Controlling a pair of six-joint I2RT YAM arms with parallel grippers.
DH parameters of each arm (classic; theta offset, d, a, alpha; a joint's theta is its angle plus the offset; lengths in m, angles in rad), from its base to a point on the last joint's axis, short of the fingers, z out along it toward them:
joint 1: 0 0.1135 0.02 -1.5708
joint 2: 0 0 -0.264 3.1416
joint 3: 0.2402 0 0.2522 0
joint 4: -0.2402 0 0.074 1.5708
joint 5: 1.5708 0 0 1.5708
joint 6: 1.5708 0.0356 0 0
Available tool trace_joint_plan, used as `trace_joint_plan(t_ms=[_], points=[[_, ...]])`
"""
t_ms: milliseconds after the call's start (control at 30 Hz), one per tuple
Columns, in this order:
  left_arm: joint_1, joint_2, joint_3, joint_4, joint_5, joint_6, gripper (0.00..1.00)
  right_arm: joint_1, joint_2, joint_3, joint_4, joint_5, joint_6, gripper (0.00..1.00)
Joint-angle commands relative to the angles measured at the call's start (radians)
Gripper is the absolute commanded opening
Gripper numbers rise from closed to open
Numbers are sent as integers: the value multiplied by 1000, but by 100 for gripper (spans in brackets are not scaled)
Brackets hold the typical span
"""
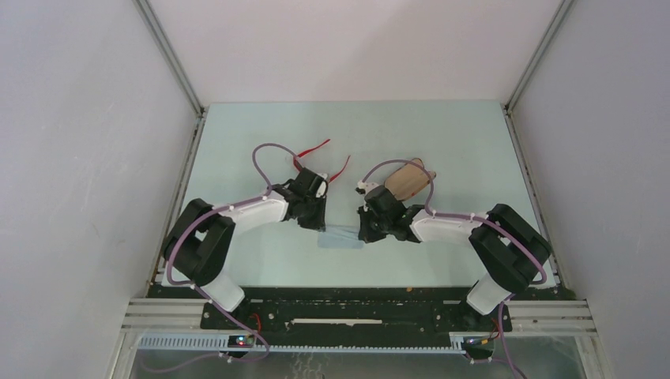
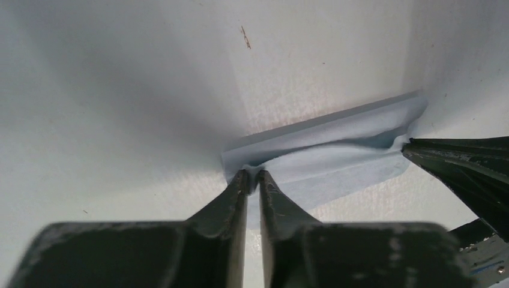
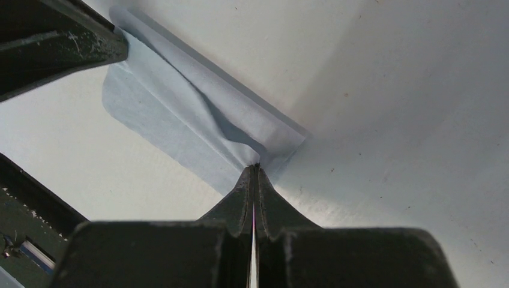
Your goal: Organize the sunglasses
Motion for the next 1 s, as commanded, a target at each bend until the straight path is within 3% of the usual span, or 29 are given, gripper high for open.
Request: trace_joint_plan(t_ms=[0,100,200,400,600,867,967], points=[[-12,-49,-34,4,-15,-18,25,5,-25,-6,9,9,-6,2],[-18,-84,-44,-17,-17,-30,39,16,-50,-16,26,-34,-45,13],[-25,-156,-61,-46,-20,-35,46,39,-88,-37,37,-91,-117,17],[-24,-245,-40,-99,-50,-38,45,52,-110,-36,-22,-94,-206,18],[-20,-174,48,-67,-26,-76,42,33,-150,-36,-7,-80,-194,28],[9,-63,124,-52,12,-170,38,-108,-97,29,15,-174,-10,31],[31,-34,125,-47,45,-181,36,-108,-60,70,10,-194,7,37]])
